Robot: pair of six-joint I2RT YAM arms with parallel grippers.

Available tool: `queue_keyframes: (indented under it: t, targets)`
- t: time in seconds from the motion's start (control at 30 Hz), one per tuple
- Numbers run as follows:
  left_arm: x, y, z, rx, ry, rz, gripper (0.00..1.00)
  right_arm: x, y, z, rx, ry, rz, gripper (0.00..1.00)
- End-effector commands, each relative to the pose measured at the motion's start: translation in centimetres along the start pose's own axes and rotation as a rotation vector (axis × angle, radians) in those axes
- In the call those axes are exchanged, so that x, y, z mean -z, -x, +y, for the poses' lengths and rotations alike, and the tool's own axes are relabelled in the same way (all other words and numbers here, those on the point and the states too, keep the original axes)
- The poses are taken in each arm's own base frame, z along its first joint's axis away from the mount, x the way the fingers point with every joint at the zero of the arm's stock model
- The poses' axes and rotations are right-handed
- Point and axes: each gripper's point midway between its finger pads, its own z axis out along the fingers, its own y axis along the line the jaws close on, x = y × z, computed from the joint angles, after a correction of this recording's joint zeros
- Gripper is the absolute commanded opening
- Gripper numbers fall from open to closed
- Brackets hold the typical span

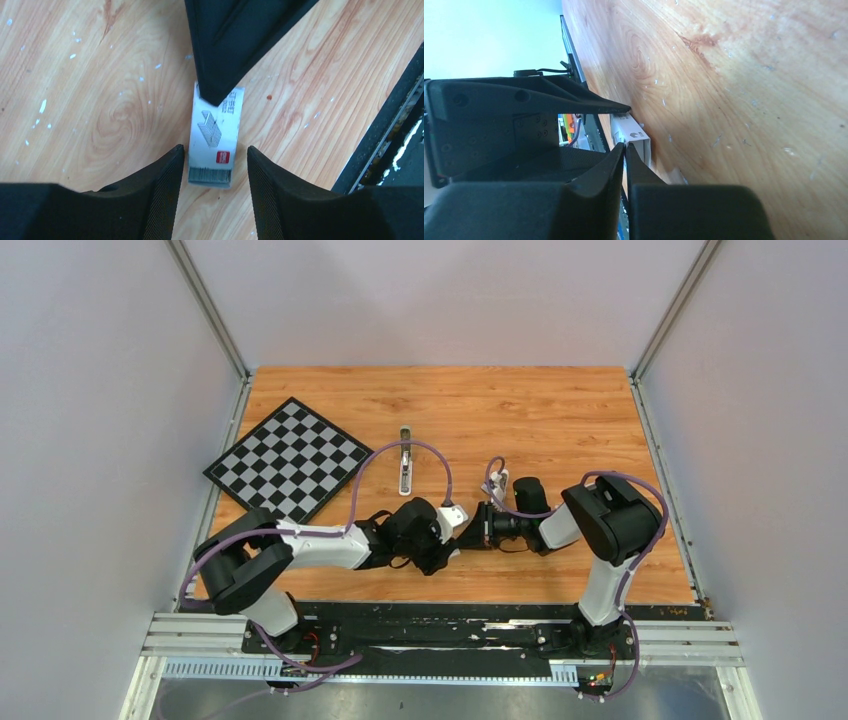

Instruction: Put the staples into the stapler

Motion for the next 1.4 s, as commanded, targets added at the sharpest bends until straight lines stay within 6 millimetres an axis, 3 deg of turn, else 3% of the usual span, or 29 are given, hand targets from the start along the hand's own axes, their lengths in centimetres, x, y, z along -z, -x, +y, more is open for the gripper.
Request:
queue_keyframes:
  t: [0.0, 0.13, 1.37]
  targets:
    - [1.2, -3.1, 0.4, 0.027, 0.041, 0.079, 0.53, 0.2, -0.6, 0.2, 0.032, 0.004, 0.010, 0.05]
    - [1.5, -3.2, 0.5, 0.030, 0.050, 0.077, 0.53, 0.6, -0.4, 0.0, 0.030, 0.004, 0.003, 0.00]
    - [1.2, -3.9, 0.3, 0.035, 0.051, 0.112, 0.35, 2.4, -0.8, -0.2, 0.031, -0.026, -0.021, 0.00]
